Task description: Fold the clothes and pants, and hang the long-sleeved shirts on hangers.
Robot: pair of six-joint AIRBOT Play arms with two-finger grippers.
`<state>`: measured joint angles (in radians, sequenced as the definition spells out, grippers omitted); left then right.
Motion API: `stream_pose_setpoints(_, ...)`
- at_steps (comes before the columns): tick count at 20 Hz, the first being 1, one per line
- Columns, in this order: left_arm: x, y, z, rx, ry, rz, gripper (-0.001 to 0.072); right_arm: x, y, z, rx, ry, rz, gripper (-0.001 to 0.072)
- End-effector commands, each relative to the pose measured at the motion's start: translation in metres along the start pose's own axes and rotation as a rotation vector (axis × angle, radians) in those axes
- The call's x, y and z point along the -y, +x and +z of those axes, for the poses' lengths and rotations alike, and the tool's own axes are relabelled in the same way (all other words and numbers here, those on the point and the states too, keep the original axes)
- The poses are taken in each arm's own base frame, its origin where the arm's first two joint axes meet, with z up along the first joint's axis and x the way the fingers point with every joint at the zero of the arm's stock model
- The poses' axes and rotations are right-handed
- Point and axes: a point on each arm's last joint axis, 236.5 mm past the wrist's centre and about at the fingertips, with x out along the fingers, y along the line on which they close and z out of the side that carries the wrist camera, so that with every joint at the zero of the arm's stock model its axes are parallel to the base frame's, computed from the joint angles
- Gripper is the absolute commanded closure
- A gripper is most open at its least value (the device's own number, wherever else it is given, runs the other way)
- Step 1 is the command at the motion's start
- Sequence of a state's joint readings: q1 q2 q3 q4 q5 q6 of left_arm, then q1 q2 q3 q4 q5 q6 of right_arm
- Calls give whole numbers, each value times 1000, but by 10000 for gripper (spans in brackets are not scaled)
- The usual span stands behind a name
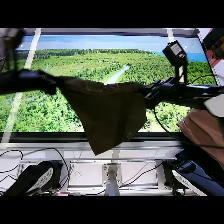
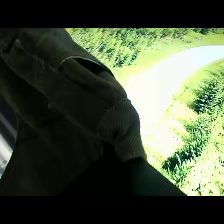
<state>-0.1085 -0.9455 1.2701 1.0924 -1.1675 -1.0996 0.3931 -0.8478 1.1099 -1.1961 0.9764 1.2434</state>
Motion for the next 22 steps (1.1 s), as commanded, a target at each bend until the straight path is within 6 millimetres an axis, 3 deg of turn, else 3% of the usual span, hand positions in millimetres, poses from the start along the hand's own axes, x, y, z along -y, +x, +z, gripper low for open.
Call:
stream_pose_setpoints(1,-27,89,27,78,15,31,687,37,38,14,172,66,-107,686)
stream_pose_setpoints(4,-47,157,34,139,-7,87,687,65,79,16,211,95,-164,686)
stream_pose_setpoints(7,-57,210,32,183,-15,135,686,98,125,6,224,142,-227,686)
stream_pose_setpoints(10,-64,244,31,236,-15,183,686,151,152,-10,268,316,-313,685)
stream_pose_setpoints(13,-61,268,26,263,-5,206,686,198,159,-23,330,468,-388,685)
stream_pose_setpoints(16,-56,282,19,258,3,205,663,218,161,-27,370,497,-429,685)
stream_pose_setpoints(17,-53,286,16,252,5,201,517,220,163,-29,371,497,-433,684)
stream_pose_setpoints(18,-52,288,15,247,5,198,269,219,166,-32,363,498,-433,658)
stream_pose_setpoints(19,-52,289,14,248,5,199,-11,219,167,-33,357,499,-432,520)
stream_pose_setpoints(20,-52,289,14,248,6,199,-8,220,167,-33,360,498,-433,317)
stream_pose_setpoints(21,-52,288,15,250,5,201,-8,222,165,-30,376,495,-440,200)
stream_pose_setpoints(22,-55,287,16,259,3,208,-8,226,161,-27,393,493,-450,199)
